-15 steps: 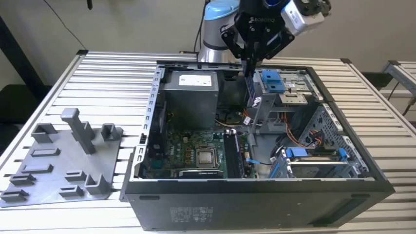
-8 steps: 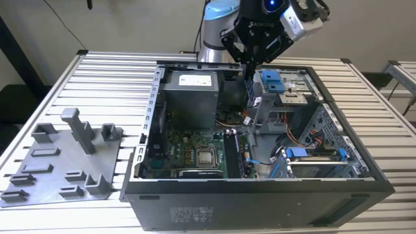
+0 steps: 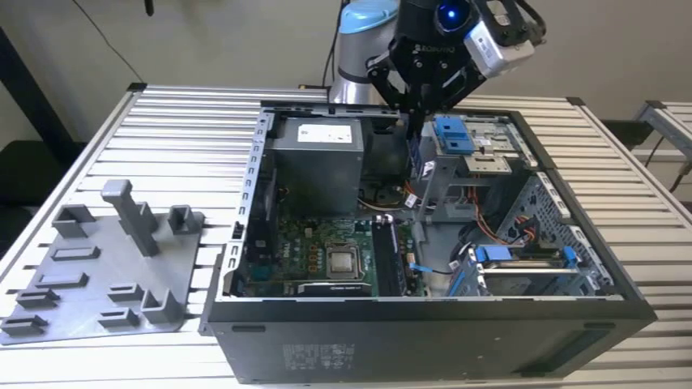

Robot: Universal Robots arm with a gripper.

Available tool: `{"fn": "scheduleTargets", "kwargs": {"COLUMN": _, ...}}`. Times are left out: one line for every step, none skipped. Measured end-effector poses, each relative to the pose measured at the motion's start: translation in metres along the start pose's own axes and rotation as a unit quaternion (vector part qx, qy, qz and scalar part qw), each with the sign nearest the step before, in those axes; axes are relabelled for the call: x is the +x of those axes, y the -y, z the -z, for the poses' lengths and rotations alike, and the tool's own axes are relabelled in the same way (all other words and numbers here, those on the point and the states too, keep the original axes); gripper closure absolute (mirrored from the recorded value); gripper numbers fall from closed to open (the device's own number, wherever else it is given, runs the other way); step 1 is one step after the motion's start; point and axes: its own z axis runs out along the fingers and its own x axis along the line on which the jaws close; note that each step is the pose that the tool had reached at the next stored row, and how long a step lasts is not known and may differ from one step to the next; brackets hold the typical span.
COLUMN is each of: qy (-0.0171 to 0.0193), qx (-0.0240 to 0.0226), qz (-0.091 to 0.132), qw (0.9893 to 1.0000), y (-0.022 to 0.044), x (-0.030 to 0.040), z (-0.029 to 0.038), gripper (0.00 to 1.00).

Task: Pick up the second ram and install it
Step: 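Insert the second ram into the second slot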

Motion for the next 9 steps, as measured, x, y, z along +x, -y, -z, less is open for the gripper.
{"fn": "scheduleTargets", "kwargs": {"qy": 0.0, "qx": 0.0, "qz": 0.0, "qw": 1.0, "y": 0.0002, "x": 0.0, "z": -0.0006, "gripper": 0.86}}
{"fn": "scheduleTargets", "kwargs": {"qy": 0.0, "qx": 0.0, "qz": 0.0, "qw": 1.0, "y": 0.0004, "x": 0.0, "z": -0.0013, "gripper": 0.86}}
{"fn": "scheduleTargets", "kwargs": {"qy": 0.0, "qx": 0.0, "qz": 0.0, "qw": 1.0, "y": 0.0006, "x": 0.0, "z": -0.002, "gripper": 0.86}}
{"fn": "scheduleTargets", "kwargs": {"qy": 0.0, "qx": 0.0, "qz": 0.0, "qw": 1.0, "y": 0.0009, "x": 0.0, "z": -0.0031, "gripper": 0.86}}
{"fn": "scheduleTargets", "kwargs": {"qy": 0.0, "qx": 0.0, "qz": 0.0, "qw": 1.0, "y": 0.0011, "x": 0.0, "z": -0.0043, "gripper": 0.86}}
{"fn": "scheduleTargets", "kwargs": {"qy": 0.0, "qx": 0.0, "qz": 0.0, "qw": 1.0, "y": 0.0014, "x": 0.0001, "z": -0.0053, "gripper": 0.86}}
{"fn": "scheduleTargets", "kwargs": {"qy": 0.0, "qx": 0.0, "qz": 0.0, "qw": 1.0, "y": 0.0016, "x": 0.0001, "z": -0.0063, "gripper": 0.86}}
{"fn": "scheduleTargets", "kwargs": {"qy": -0.0001, "qx": 0.0, "qz": 0.0, "qw": 1.0, "y": 0.002, "x": 0.0, "z": -0.0073, "gripper": 0.86}}
{"fn": "scheduleTargets", "kwargs": {"qy": -0.0003, "qx": 0.0001, "qz": 0.0, "qw": 1.0, "y": 0.0025, "x": 0.0, "z": -0.0085, "gripper": 0.86}}
